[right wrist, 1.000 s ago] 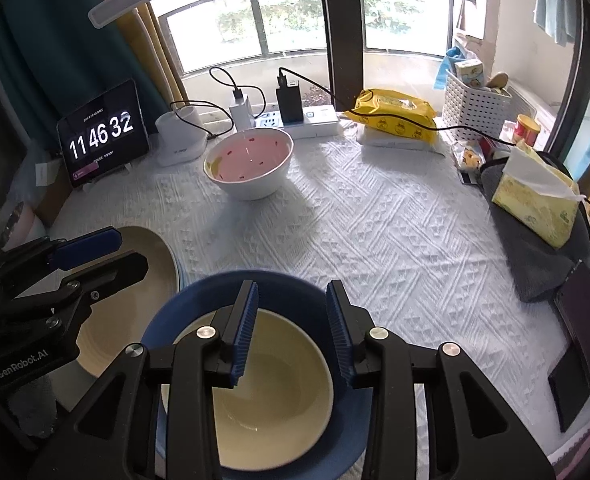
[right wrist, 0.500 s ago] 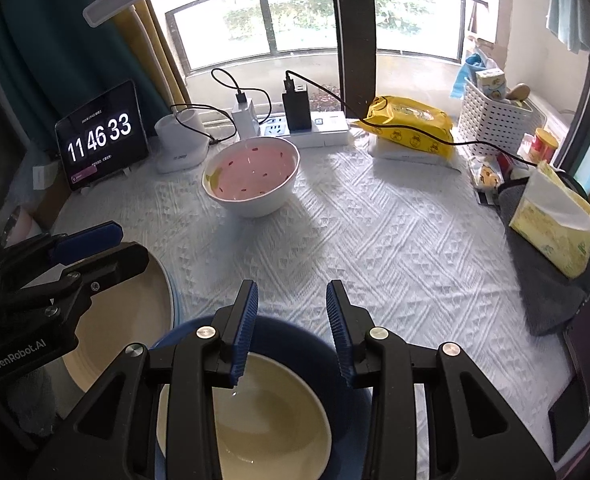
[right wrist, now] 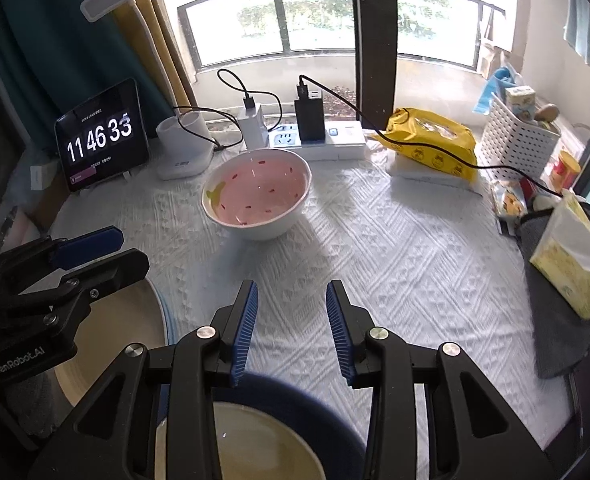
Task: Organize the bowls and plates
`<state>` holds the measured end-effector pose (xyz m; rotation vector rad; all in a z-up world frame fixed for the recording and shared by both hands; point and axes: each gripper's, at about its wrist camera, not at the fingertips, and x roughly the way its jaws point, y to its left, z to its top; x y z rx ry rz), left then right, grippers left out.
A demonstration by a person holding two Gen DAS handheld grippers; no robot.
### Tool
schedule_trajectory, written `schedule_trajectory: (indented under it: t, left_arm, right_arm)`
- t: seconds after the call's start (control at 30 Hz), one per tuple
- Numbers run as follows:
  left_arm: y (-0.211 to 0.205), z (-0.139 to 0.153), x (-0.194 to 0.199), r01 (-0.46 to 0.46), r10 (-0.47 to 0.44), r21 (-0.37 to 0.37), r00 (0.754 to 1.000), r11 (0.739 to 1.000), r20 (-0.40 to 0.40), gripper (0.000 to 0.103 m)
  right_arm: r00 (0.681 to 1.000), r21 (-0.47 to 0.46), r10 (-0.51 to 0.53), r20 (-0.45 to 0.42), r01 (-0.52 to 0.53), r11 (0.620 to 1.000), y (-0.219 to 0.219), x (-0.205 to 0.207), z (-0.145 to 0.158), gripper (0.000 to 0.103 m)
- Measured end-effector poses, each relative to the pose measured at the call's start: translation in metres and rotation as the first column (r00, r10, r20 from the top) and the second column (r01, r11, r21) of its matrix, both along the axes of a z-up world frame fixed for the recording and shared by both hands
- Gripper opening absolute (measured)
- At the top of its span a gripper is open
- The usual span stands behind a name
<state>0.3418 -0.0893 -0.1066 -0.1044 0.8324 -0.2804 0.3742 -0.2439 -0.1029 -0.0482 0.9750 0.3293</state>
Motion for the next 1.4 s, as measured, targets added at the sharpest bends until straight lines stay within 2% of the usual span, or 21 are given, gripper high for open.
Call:
schedule_trajectory:
  t: [0.17,0.27,0.63,1.13,1.4]
  left_arm:
    - [0.002,-0.002,0.01,-0.023,0.024,-0.015,1.0,1.0,0.018,0.046]
    - [0.005,-0.003,0.016,-0.074,0.074,-0.009,0.996,0.997,0.056,0.046]
    - [0.005,-0.022,0.05,-0.131,0.132,-0.017,0.99,0.991,0.043,0.046]
    - [0.005,-0.049,0.08,-0.17,0.168,-0.026,0.984,0.985,-0.06,0.046]
    - [0.006,-0.058,0.092,-0.173,0.17,-0.022,0.979,0.985,-0.109,0.046]
  right_arm:
    - [1.0,0.012,0.019,0.0,-0.019,1.0,0.004,0.018,-0.001,0.038]
    - [1.0,0.026,0.028,-0.001,-0.028,0.999,0.006,0.028,-0.001,0.038]
    - [0.999,0.037,0.04,0.012,-0.041,0.998,0.013,0.064,-0.009,0.037]
    - [0.997,0.031,0.071,-0.016,-0.07,0.997,0.015,0.104,-0.027,0.037]
    - [0.989,0.102,0.06,-0.132,-0.047,0.994,0.013,0.129,-0.042,0.038]
